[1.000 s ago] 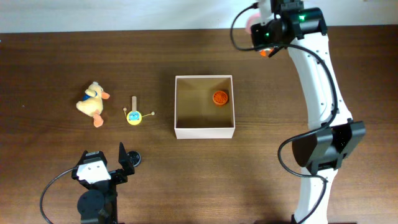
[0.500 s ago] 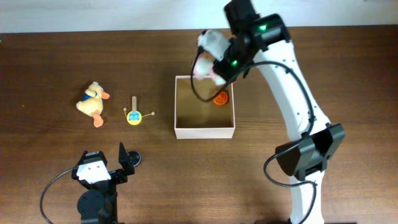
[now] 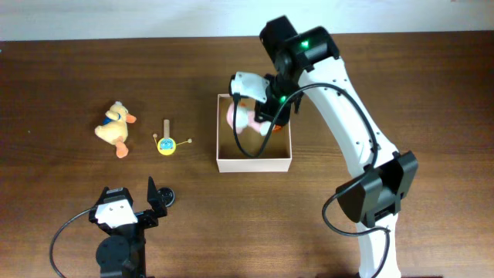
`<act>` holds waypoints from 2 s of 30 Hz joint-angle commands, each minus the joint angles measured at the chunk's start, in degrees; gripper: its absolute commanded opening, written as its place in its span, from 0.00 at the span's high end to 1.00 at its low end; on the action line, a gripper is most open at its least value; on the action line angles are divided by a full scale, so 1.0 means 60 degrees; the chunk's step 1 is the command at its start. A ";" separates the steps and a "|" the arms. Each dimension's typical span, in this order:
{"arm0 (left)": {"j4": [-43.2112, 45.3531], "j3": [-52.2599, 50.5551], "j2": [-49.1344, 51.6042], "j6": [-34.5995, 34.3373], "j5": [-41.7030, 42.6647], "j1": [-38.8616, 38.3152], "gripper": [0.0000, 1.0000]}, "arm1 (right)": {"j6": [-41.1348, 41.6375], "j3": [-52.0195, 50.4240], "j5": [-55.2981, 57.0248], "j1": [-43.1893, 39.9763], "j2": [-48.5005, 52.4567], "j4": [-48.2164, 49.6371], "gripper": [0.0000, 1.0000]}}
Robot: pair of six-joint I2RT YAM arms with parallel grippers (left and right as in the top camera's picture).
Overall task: Pack container
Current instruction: 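Lift the white duck and carry it over the pink box, then lower the duck into the box and open the right gripper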
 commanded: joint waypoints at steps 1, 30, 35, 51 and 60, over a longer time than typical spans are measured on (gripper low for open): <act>0.0025 -0.0062 -0.0091 0.0087 0.0098 -0.0040 0.01 | -0.0634 -0.0703 -0.0933 -0.0007 -0.0364 -0.0029 0.96; 0.0025 -0.0062 -0.0091 0.0087 0.0098 -0.0040 0.01 | -0.1188 -0.3428 -0.1501 0.0000 -0.0339 0.1810 0.96; 0.0025 -0.0062 -0.0091 0.0087 0.0098 -0.0040 0.01 | -0.1184 -0.3978 -0.1504 0.0000 -0.0339 0.2390 0.96; 0.0025 -0.0062 -0.0091 0.0087 0.0098 -0.0040 0.01 | -0.1184 -0.4728 -0.1501 0.0000 -0.0339 0.2681 0.96; 0.0025 -0.0062 -0.0091 0.0087 0.0098 -0.0040 0.01 | -0.1177 -0.4728 -0.1501 0.0000 -0.0339 0.2874 0.96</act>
